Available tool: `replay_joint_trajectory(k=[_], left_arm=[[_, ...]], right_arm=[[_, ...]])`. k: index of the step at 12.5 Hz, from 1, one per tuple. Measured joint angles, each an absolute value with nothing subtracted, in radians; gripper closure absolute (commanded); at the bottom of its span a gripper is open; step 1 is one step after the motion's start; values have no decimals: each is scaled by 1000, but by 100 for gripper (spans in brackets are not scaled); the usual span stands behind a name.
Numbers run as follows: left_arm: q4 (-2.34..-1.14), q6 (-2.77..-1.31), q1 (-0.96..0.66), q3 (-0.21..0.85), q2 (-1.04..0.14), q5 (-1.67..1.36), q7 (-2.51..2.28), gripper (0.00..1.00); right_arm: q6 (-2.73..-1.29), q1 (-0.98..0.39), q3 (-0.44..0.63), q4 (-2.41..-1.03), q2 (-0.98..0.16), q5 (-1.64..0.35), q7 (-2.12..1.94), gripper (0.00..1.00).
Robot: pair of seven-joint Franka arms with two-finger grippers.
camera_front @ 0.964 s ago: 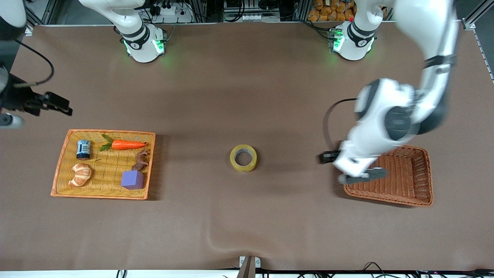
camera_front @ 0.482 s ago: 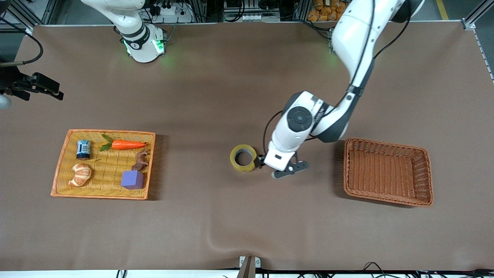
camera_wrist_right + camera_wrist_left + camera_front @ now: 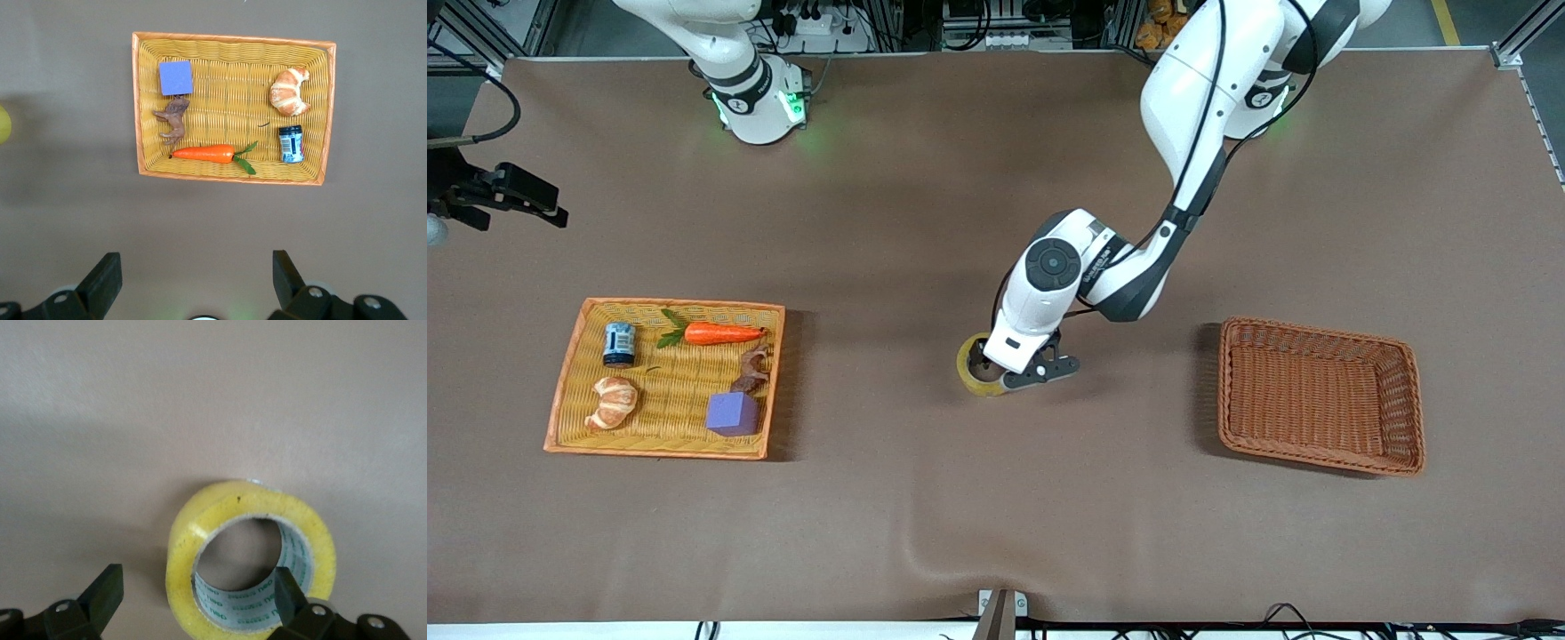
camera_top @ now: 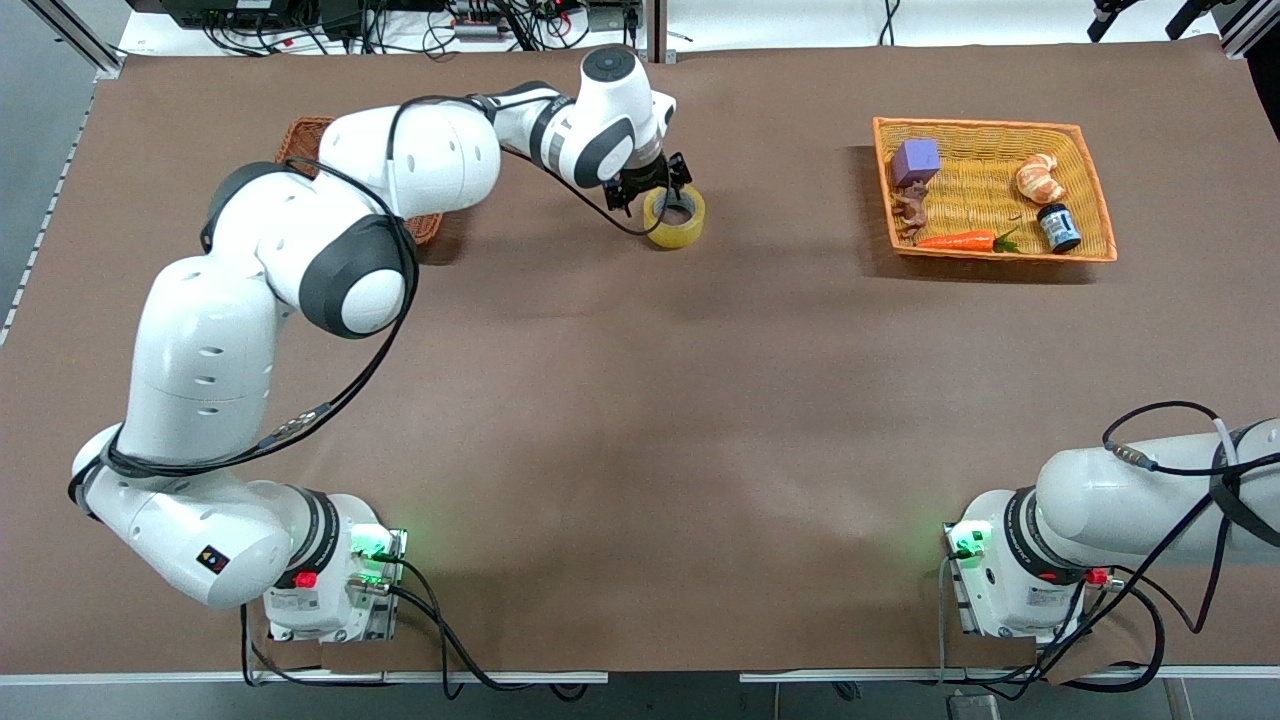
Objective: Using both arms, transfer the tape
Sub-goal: 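Reach the left gripper to the tape roll on the table, then close the left gripper on the tape roll rim, then carry the tape roll with the left gripper into the wicker basket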
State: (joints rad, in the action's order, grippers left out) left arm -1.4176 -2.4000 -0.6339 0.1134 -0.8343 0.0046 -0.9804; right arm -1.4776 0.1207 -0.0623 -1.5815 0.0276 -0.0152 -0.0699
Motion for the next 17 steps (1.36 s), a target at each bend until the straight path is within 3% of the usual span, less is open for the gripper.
replay_joint_trajectory(k=[1, 2, 3, 4, 9, 15, 17], left_arm=[[-1417, -2400, -639, 113, -844, 26, -980, 21], [-1417, -2400, -641, 112, -856, 52, -980, 56], [-1417, -2400, -644, 112, -866, 74, -980, 85], [-1416, -2400, -648, 112, -872, 86, -980, 100], [-1390, -2343, -637, 96, -860, 203, -980, 100], [-1367, -1958, -360, 87, -599, 212, -863, 100], [-1382, -1868, -255, 89, -565, 212, -699, 100]], right_arm=[[-1479, 114, -48, -1584, 27, -15, -70, 0], [-1480, 104, -26, -1586, 27, -15, -72, 0], [-1483, 98, -13, -1588, 27, -15, -75, 0], [-1489, 94, -8, -1591, 27, -15, -77, 0], [-1497, 79, -5, -1592, 22, -15, -77, 0], [-1489, 79, 7, -1593, 22, -15, -78, 0], [-1483, 81, 11, -1593, 22, -15, -81, 0]])
